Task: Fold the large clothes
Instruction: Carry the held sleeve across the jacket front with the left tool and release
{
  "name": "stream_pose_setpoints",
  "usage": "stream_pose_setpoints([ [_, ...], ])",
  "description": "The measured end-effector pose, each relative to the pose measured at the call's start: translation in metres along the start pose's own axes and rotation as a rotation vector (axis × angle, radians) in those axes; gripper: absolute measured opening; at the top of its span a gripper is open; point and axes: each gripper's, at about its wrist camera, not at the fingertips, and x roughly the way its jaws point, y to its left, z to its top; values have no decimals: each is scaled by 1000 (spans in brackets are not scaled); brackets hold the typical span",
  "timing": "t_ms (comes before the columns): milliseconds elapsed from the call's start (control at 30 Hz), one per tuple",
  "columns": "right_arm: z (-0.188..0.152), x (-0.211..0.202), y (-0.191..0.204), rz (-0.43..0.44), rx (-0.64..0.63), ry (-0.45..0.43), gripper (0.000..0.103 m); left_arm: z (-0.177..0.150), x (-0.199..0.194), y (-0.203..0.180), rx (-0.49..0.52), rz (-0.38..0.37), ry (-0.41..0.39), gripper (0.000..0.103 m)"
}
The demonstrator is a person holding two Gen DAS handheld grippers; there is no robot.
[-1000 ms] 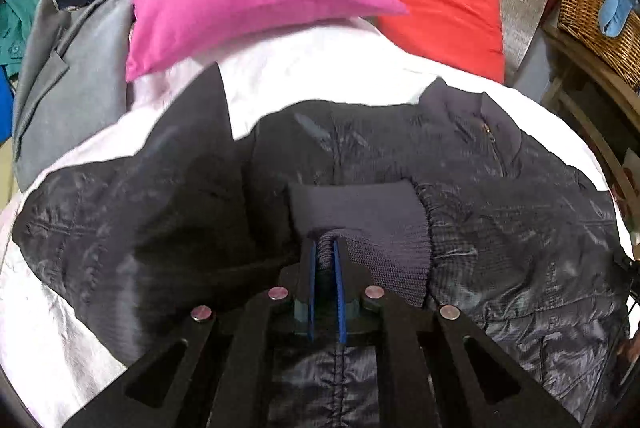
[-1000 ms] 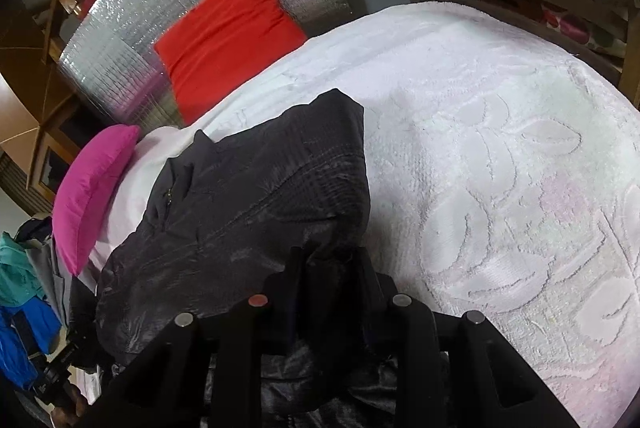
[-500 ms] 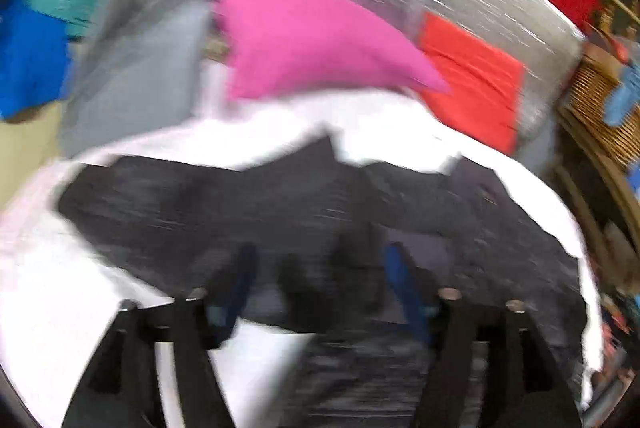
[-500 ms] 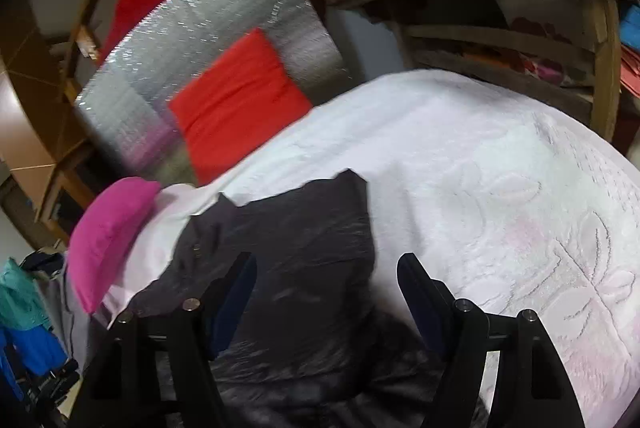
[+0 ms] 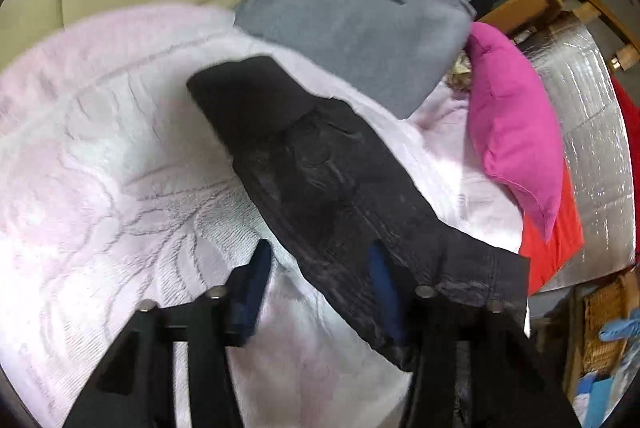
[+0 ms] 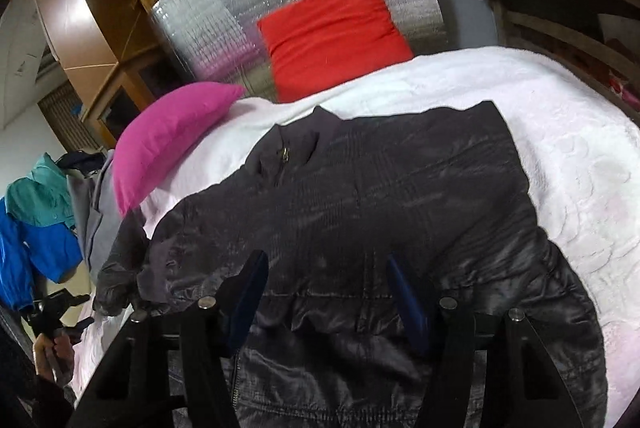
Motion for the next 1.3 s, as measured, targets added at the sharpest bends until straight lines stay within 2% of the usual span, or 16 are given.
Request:
stream_pose_setpoints([
  [100,1,5,-4,3,16,0,64,2,16,3,-19,-16,11,45],
  [233,0,10,-9,1,28,17,64,8,32,11,-94,-54,18,45],
  [333,0,10,-10,-5,28,21,64,10,36,14,-111,-33,1,40],
  [400,1,9,-11,-18,30,19,64,12,37,10,-90,11,-12,25],
  [467,3,8,-14,-17,38,9,63,12,36,6,-77,6,-28,12],
  [500,4,7,-15,-20,40,4,58,12,34,2,-66,9,-43,10],
  [600,6,6,-21,-31,53,-5,57,12,24,-17,-10,26,-85,8],
  [767,10,-1,-27,-37,79,-31,57,-2,-24,-87,172,-68,-195,7],
  [900,13,-9,-33,-33,108,-53,57,-51,-65,-167,412,-174,-246,6],
  [1000,15,-14,-37,-34,124,-69,57,-98,-77,-214,573,-256,-230,6],
  [1100,18,-20,-43,-35,146,-85,57,-157,-75,-257,737,-333,-162,6],
  [1167,19,-24,-46,-31,161,-93,57,-194,-64,-278,818,-382,-85,6],
  [1300,24,-31,-59,-23,216,-108,57,-257,-28,-300,934,-388,68,6],
])
